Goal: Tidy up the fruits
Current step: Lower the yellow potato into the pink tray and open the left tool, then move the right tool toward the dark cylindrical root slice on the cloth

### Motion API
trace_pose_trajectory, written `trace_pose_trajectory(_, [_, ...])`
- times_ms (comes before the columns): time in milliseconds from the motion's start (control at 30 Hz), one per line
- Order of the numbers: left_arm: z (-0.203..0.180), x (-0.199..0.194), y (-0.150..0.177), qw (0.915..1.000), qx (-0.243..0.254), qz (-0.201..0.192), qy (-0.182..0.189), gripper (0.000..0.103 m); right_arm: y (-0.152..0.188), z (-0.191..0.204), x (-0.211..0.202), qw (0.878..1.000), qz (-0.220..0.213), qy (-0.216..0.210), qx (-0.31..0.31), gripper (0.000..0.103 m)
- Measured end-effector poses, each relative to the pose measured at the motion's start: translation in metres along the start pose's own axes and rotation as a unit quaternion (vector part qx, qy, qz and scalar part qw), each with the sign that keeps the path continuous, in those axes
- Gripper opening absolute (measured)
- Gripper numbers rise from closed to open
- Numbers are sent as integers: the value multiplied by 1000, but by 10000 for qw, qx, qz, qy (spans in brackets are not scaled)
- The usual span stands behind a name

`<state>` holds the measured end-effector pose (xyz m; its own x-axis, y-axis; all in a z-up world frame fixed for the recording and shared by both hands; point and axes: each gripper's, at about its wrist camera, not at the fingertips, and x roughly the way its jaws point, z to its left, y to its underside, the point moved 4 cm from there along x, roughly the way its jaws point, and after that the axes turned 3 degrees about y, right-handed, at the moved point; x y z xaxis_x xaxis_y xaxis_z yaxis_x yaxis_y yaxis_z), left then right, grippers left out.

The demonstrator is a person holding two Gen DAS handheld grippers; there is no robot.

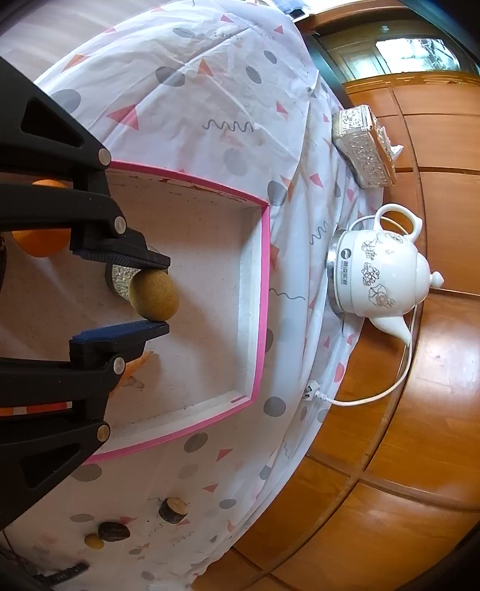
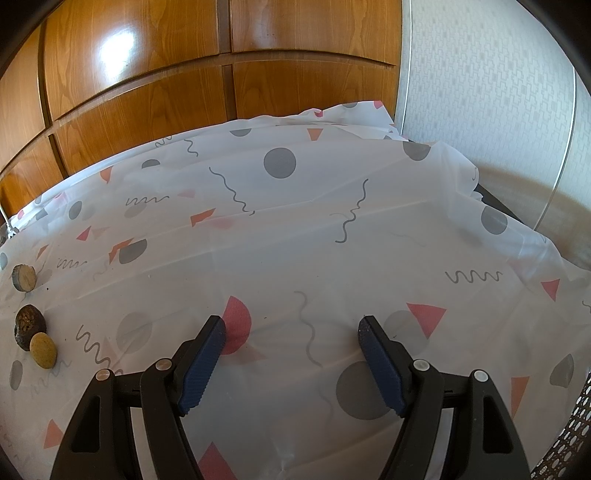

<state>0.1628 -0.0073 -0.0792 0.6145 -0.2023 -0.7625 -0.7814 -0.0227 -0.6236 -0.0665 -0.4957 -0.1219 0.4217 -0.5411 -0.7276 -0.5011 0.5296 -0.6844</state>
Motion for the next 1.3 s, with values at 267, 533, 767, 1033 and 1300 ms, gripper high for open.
trace_pose_trajectory(267, [2, -6, 6, 9999, 52, -53, 140, 31, 0, 0, 0, 10000, -1, 18, -31, 76])
trace_pose_trajectory(533, [0, -24, 16, 9997, 126, -93, 211, 42, 0, 0, 1, 10000, -4, 19, -35, 76])
trace_pose_trajectory(767, [-1, -39, 25, 9997, -1, -145, 216, 51, 0, 0, 0, 10000, -5, 21, -37, 76])
trace_pose_trajectory(1033, [19, -61, 31, 9982, -462, -369, 36, 68, 1, -2, 0, 10000, 4, -40, -5, 77])
trace_pose_trajectory(1300, [36, -73, 44, 9970, -591, -459, -209, 74, 2, 3, 0, 9998, 75, -179, -105, 89])
